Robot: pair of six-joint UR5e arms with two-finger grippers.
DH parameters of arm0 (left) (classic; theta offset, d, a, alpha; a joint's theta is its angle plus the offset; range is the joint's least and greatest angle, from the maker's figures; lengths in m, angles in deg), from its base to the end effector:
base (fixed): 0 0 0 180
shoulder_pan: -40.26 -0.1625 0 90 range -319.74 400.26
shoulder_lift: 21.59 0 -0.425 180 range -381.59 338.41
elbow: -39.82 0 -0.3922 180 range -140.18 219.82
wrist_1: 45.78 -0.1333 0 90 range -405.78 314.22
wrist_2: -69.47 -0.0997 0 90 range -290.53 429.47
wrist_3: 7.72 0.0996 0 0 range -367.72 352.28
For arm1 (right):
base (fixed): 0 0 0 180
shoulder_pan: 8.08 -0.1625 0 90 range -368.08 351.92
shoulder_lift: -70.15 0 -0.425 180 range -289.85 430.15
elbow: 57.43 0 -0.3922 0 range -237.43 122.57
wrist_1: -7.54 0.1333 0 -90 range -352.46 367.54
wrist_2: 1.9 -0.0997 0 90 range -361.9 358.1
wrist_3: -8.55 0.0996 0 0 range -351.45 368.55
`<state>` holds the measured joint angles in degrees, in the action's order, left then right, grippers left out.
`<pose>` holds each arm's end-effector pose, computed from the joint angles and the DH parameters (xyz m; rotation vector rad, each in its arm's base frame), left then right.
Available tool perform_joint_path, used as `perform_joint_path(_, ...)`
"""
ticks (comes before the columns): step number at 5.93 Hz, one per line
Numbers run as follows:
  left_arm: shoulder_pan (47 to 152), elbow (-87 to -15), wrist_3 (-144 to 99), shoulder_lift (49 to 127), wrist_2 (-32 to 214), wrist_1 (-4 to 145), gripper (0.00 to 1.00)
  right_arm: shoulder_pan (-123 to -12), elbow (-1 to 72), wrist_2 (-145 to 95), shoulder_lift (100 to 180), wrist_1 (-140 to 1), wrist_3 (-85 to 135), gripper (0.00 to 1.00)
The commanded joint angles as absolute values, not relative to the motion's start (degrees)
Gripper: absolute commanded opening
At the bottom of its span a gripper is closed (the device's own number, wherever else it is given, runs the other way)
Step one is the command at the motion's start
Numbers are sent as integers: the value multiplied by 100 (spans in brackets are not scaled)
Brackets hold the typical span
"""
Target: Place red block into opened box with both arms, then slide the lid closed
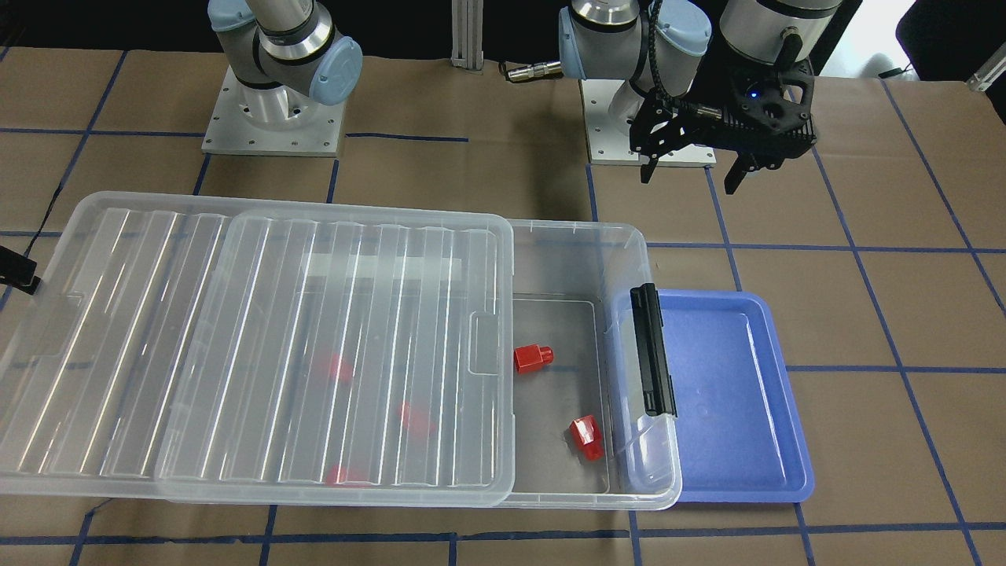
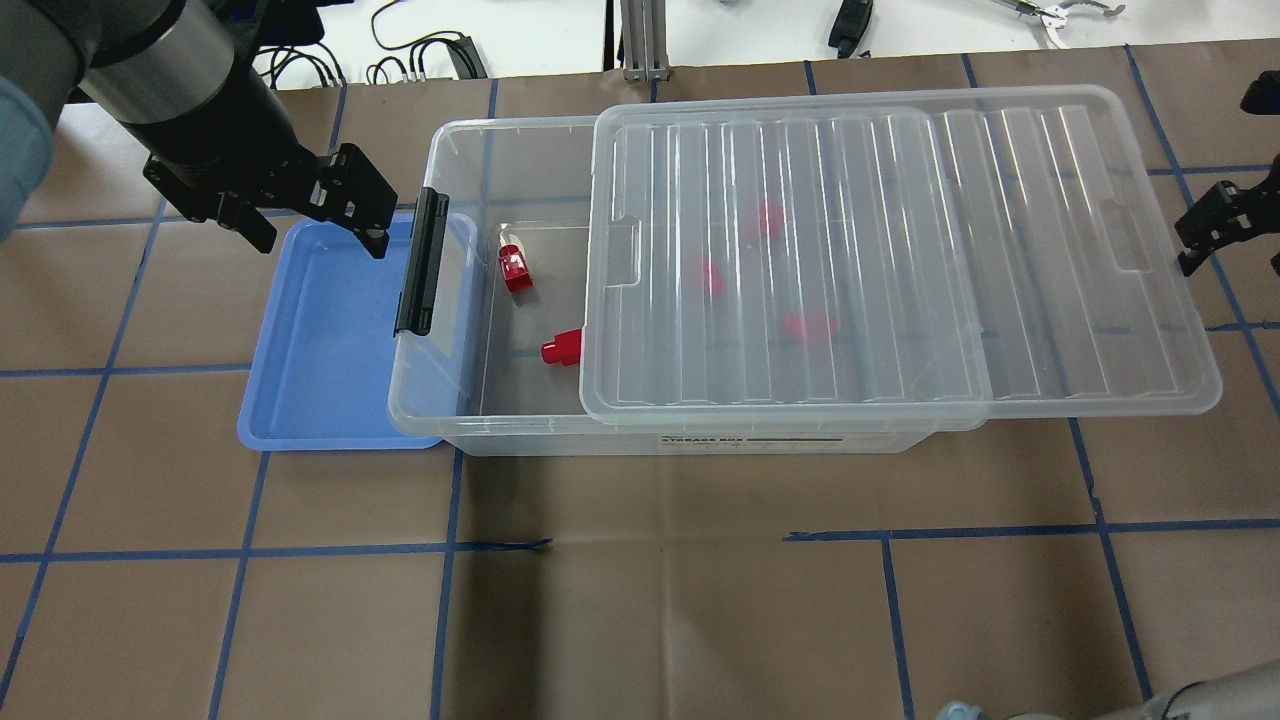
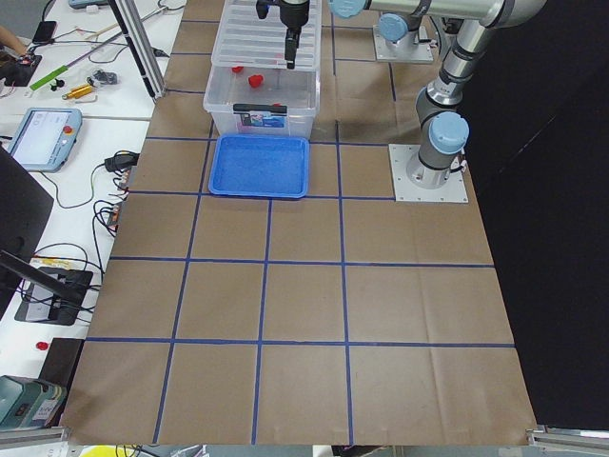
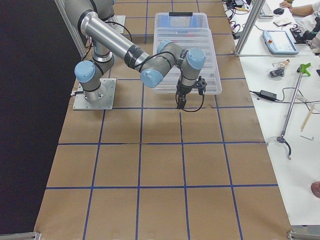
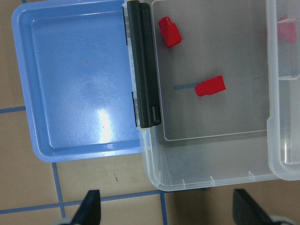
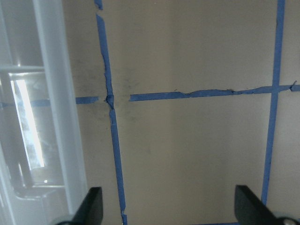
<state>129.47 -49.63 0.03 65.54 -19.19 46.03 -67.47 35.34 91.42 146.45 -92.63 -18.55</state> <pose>-0.1291 -0.4745 0.5136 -0.1899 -3.1142 0.0464 -0.1779 -0.5512 0.3544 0.0910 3.1319 0.1948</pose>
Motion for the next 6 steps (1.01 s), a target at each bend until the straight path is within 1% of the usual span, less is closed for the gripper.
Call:
perform_joint_path(1, 12956, -5009, 11, 6543, -1912, 4589, 98, -7152, 3538, 9057, 14662, -9257, -1502, 100)
perform_joint_path(2, 12956, -5009, 19, 6543, -1912, 4581, 98, -7267, 3547, 9056, 14653, -9240, -1239, 100)
perform_joint_path(4, 12956, -5018, 19, 6534, -1912, 4581, 98, -7312, 3914, 8856, 14732, -9248, -1193, 100)
perform_joint_path(5, 12956, -5027, 19, 6534, -1912, 4581, 98, -7373, 4073, 8776, 14906, -9266, -1019, 100)
perform_joint_path(6, 12956, -5027, 19, 6534, -1912, 4581, 98, -7617, 4083, 8775, 14951, -9266, -739, 100)
